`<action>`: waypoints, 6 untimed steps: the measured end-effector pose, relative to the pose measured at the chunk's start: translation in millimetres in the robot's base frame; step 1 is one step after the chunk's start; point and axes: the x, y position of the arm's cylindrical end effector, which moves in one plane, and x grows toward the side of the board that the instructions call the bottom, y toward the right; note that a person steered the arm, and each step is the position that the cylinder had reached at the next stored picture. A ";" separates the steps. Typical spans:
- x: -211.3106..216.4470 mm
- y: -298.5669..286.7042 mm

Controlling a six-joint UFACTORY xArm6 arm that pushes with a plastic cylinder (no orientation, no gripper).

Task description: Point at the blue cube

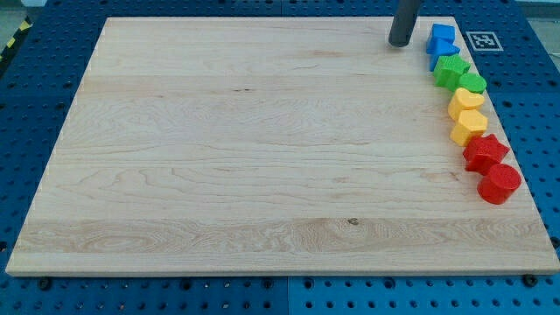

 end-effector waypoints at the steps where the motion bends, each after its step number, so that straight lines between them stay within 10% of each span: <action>1: -0.2 0.0; 3: -64.4 -19.5; 6: -64.3 98.3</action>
